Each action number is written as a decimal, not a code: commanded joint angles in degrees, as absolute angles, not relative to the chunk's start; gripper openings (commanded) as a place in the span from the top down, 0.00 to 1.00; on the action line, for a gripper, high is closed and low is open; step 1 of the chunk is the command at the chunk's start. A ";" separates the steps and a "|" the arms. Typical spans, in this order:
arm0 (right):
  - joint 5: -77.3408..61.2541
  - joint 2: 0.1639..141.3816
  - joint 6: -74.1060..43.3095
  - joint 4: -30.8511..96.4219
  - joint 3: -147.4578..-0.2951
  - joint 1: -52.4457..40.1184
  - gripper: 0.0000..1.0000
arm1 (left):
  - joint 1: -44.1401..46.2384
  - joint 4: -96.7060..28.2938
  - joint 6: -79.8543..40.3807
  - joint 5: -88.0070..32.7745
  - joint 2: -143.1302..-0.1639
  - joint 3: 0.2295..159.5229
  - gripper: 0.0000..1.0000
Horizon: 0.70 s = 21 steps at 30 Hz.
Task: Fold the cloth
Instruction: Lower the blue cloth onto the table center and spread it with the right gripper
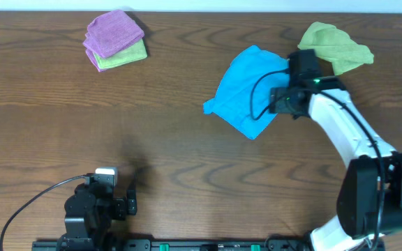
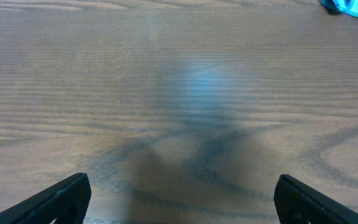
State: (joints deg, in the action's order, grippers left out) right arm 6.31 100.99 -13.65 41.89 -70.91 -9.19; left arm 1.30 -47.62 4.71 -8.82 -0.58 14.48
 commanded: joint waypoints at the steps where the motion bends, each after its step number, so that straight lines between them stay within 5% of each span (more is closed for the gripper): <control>1: 0.30 100.40 -15.86 42.63 -71.29 -13.19 0.15 | 1.50 -48.82 3.62 -10.59 -0.21 13.98 0.04; 21: -1.98 108.71 -17.65 40.47 -71.18 -19.64 0.25 | 1.50 -48.82 3.64 -10.59 -0.21 13.98 0.05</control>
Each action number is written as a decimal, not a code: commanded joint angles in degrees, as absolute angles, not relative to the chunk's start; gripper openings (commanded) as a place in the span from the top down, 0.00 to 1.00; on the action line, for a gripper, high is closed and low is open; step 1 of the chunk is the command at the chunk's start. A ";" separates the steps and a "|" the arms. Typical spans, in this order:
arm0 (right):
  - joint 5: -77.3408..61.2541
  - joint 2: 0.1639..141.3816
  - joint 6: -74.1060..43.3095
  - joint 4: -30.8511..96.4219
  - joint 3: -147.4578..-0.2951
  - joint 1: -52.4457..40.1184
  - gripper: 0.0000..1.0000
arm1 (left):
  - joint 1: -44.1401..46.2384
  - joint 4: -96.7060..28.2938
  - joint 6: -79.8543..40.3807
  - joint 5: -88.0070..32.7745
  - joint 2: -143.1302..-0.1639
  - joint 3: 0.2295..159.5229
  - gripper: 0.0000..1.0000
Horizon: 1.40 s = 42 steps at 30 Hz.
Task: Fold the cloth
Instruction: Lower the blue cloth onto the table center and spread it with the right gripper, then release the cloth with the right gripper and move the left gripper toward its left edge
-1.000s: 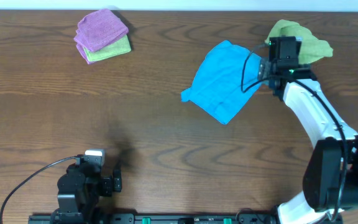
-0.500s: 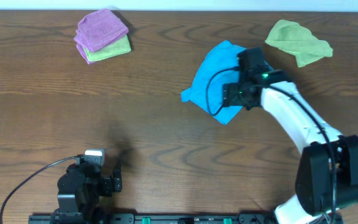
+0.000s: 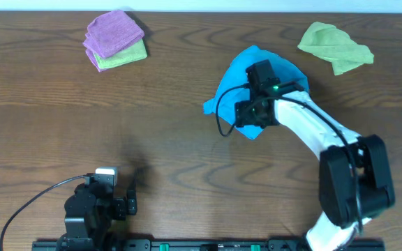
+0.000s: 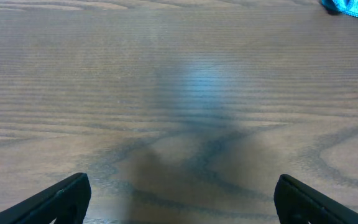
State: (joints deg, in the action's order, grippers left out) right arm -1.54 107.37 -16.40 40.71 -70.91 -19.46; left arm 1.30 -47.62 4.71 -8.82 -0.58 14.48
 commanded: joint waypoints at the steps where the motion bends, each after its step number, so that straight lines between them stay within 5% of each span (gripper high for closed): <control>1: -2.00 109.19 -17.78 40.49 -71.18 -19.64 0.27 | 1.50 -48.82 3.64 -10.59 -0.21 13.98 0.05; 7: -1.98 110.54 -18.26 39.55 -71.18 -19.64 0.44 | 1.50 -48.82 3.62 -10.59 -0.21 13.98 0.05; 14: -1.96 110.63 -18.41 39.18 -71.18 -19.64 0.52 | 1.50 -48.82 3.64 -10.57 -0.21 13.98 0.05; 21: -1.93 110.56 -18.41 40.03 -71.20 -19.57 0.99 | 1.50 -48.82 3.64 -10.59 -0.21 13.98 0.04; 42: 10.85 102.65 -35.11 59.00 -71.18 -19.46 0.98 | 1.50 -45.47 0.75 -23.81 -0.21 13.98 0.05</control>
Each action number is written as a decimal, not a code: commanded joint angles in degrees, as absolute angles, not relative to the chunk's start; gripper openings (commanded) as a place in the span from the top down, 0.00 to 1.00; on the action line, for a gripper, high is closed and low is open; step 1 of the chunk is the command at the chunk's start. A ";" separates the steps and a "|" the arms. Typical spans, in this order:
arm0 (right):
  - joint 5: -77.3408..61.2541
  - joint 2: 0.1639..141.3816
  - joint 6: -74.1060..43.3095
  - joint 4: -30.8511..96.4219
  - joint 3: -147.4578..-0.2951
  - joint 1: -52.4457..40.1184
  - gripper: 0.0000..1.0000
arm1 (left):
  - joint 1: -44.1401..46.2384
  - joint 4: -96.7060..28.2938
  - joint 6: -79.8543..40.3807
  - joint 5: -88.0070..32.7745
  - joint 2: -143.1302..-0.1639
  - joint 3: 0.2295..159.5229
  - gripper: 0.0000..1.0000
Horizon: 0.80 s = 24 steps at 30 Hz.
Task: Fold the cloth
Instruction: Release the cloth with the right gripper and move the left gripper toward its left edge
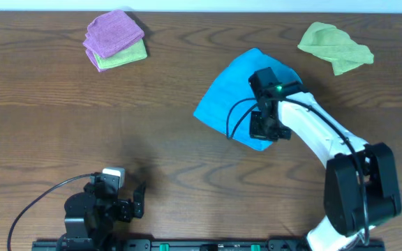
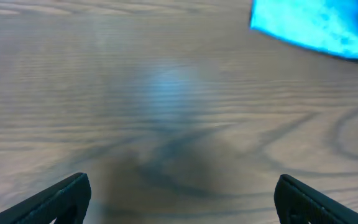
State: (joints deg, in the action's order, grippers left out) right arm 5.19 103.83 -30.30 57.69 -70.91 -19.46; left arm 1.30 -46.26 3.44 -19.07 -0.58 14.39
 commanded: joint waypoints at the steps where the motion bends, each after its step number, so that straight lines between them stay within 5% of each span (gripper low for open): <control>1: 11.88 102.63 -36.01 59.83 -71.18 -19.46 0.99 | 1.50 -44.77 -0.56 -24.36 -0.21 13.98 0.05; 13: 13.47 102.65 -41.21 64.51 -71.18 -19.46 0.98 | 1.50 -40.53 -23.92 -28.86 -0.27 13.98 0.04; 24: 11.75 100.64 -44.80 55.90 -61.04 -19.46 0.99 | 1.54 -32.56 -28.40 -36.10 -10.70 16.03 0.04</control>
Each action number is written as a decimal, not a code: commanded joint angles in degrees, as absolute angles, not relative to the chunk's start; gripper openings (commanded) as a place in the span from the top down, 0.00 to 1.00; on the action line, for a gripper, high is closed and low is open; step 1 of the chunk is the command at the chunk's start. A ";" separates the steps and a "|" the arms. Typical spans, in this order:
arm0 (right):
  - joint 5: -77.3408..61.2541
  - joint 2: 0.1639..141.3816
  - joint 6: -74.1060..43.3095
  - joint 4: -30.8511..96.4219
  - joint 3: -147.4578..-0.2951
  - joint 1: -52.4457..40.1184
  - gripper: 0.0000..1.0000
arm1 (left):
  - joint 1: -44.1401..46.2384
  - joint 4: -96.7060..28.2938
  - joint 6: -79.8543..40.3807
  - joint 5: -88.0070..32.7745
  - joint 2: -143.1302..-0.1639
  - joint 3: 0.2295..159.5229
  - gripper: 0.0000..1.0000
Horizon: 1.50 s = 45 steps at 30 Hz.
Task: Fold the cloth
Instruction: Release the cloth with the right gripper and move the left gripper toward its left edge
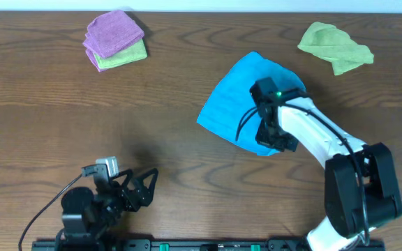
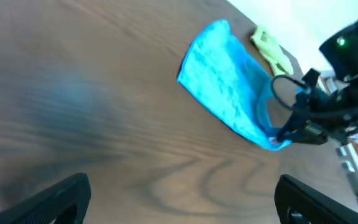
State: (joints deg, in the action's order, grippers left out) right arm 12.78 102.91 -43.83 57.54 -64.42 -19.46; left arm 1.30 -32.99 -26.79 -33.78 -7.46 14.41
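A blue cloth (image 1: 236,97) lies spread on the dark wooden table, right of centre. My right gripper (image 1: 276,139) sits at its near right corner, shut on that corner, which the left wrist view shows pulled up off the table. There the blue cloth (image 2: 225,93) runs diagonally, with the right arm (image 2: 328,93) at its lower end. My left gripper (image 1: 147,183) is low at the front left, far from the cloth, pointing toward it. It is open, with the left gripper (image 2: 179,208) holding nothing between its dark fingertips (image 2: 64,199).
A crumpled light green cloth (image 1: 335,46) lies at the back right, a short way beyond the blue one. A folded purple cloth on a folded green one (image 1: 115,40) sits at the back left. Bare wood lies between the left gripper and the blue cloth.
My left arm has turned to the right, so its camera now faces the blue cloth and the right arm. My right gripper has shifted slightly nearer and rightward with the cloth corner.
My right gripper was first at the blue cloth's far right edge beside the light green cloth. Then it was over the cloth's middle. Later it was at the near corner with the cloth spread wider. The left arm stayed parked until it turned toward the cloth.
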 commanded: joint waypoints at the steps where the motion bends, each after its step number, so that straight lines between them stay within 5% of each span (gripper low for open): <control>1: 10.59 99.48 -43.70 53.84 -59.05 -19.46 0.99 | 1.54 -32.58 -28.23 -36.10 -12.82 16.86 0.04; 15: -1.41 69.28 -36.29 36.60 -35.18 -17.56 0.98 | 1.58 -33.39 -16.21 -38.63 -46.04 32.77 0.04; 23: 0.21 63.02 -48.93 32.45 -22.90 -16.84 0.97 | 2.39 -33.36 -14.70 -38.61 -58.92 35.88 0.04; 24: 0.43 62.61 -51.16 32.01 -22.13 -16.84 0.87 | 3.03 -33.36 -14.46 -38.61 -60.62 36.27 0.04; 25: 0.91 62.13 -54.00 31.88 -21.52 -16.84 0.62 | 3.90 -33.36 -14.09 -38.63 -62.26 36.73 0.04; 26: 1.30 61.69 -56.10 31.92 -21.23 -16.84 0.51 | 4.78 -33.36 -14.09 -38.59 -63.61 37.21 0.04; 29: 1.72 59.79 -59.20 32.16 -21.28 -16.84 0.19 | 8.23 -33.30 -12.91 -38.50 -67.77 39.40 0.04; 31: 2.07 58.17 -60.62 32.67 -21.34 -16.84 0.12 | 10.04 -33.10 -11.88 -38.33 -69.49 40.84 0.04; 45: -2.00 47.55 -64.71 41.32 -21.34 -16.91 0.27 | 12.03 -23.64 -11.99 -37.19 -79.81 45.10 0.04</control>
